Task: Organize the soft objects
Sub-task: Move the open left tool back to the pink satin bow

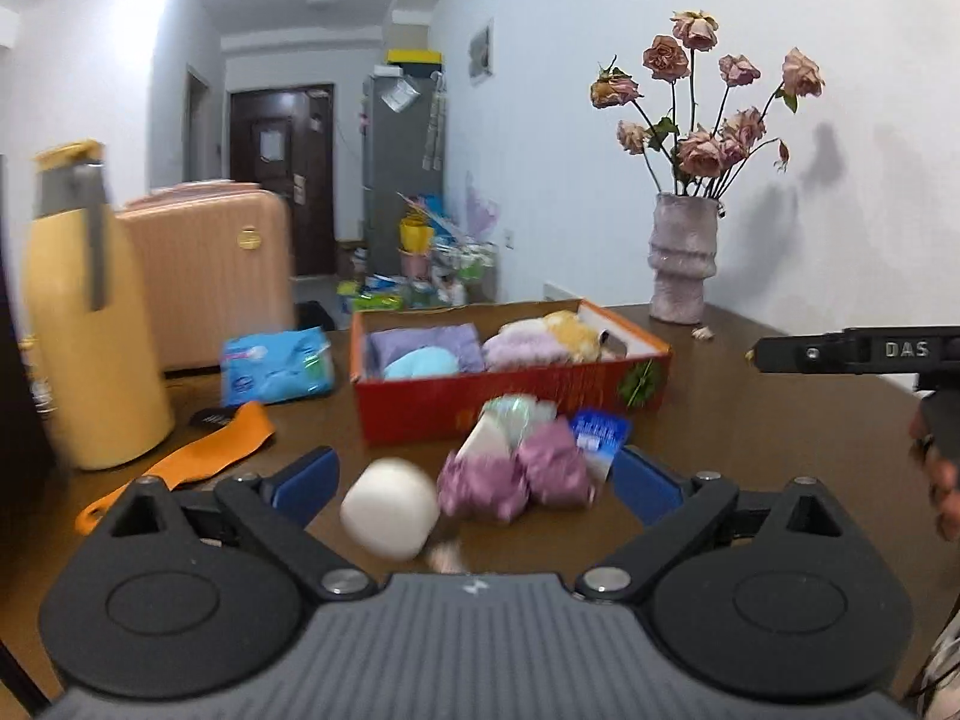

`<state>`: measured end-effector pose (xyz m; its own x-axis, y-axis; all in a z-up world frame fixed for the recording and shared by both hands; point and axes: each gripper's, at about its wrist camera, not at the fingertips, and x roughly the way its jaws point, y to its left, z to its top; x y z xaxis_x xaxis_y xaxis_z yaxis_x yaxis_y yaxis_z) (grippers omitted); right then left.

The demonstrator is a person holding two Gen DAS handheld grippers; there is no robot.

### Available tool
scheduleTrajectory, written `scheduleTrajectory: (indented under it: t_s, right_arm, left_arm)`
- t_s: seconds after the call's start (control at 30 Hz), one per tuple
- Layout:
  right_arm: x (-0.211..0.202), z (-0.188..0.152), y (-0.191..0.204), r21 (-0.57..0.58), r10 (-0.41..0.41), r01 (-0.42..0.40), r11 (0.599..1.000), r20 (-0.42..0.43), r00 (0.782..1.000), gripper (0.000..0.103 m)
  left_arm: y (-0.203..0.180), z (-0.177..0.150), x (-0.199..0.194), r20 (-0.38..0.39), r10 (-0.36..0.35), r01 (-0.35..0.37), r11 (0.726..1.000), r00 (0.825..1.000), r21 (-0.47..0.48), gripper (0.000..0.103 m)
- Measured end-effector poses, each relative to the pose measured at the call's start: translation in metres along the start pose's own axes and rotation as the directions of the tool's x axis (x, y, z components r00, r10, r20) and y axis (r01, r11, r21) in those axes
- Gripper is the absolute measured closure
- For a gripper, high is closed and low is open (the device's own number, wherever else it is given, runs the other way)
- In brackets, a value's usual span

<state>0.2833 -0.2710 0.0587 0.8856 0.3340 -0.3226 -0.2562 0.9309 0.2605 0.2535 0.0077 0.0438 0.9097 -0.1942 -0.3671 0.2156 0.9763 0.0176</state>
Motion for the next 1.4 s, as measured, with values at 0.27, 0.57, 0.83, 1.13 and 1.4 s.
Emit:
scheduleTrajectory:
  t_s: [0.27,0.57,0.83,1.13,1.4]
  right_arm:
    - [-0.049,-0.067,0.026,-0.008,0.024,-0.024,1.000,-0.069,0.997,0.025]
    - [-0.041,-0.070,0.030,-0.010,0.017,-0.018,1.000,-0.084,0.996,0.025]
    - [0.026,-0.056,0.029,-0.036,0.039,-0.044,0.998,-0.135,0.990,0.034]
    - [0.138,-0.028,0.024,0.015,0.108,-0.107,0.994,-0.182,0.977,0.050]
    - [0.179,-0.036,0.026,0.026,0.127,-0.124,0.992,-0.247,0.961,0.073]
  left_arm:
    - [0.001,-0.039,-0.047,-0.024,0.048,-0.049,0.997,0.999,-0.064,0.002]
    - [0.009,-0.037,-0.028,-0.044,0.065,-0.069,0.993,0.997,-0.093,0.002]
    - [0.015,-0.029,0.032,-0.105,-0.065,0.043,0.978,0.992,-0.203,0.031]
    - [0.010,-0.013,0.124,-0.171,-0.090,0.056,0.980,0.981,-0.192,0.040]
    - [0.022,-0.022,0.121,-0.184,-0.070,0.023,0.969,0.981,-0.245,0.040]
